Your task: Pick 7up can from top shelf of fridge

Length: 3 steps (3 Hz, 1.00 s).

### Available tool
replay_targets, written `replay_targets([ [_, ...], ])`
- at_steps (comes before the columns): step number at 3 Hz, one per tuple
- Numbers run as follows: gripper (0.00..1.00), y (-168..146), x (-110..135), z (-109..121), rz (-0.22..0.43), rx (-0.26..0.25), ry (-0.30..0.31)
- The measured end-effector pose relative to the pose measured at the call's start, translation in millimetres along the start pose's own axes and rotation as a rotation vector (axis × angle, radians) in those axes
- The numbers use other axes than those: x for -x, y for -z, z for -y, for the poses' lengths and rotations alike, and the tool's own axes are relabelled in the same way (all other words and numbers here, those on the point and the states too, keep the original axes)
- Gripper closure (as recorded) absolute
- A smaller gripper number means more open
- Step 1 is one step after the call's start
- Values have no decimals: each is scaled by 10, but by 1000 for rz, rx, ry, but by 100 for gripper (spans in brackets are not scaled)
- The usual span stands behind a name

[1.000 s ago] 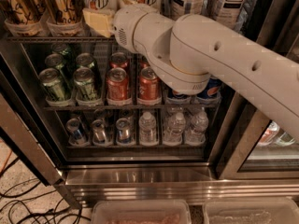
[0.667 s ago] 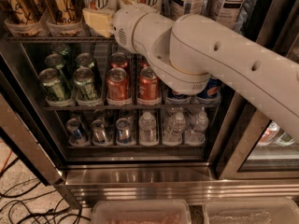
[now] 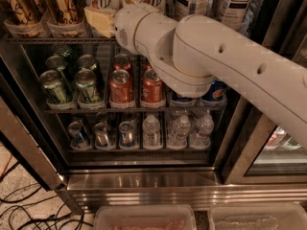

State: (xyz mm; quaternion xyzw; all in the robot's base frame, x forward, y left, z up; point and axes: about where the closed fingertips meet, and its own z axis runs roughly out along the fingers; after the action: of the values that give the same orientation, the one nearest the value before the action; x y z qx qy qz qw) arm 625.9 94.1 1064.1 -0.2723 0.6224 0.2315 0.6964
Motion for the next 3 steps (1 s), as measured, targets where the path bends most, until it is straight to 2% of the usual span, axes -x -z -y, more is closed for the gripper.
replay_targets([
  [2, 100, 83, 225, -57, 66, -6, 15],
  [3, 100, 145, 274, -102, 72, -4, 32],
])
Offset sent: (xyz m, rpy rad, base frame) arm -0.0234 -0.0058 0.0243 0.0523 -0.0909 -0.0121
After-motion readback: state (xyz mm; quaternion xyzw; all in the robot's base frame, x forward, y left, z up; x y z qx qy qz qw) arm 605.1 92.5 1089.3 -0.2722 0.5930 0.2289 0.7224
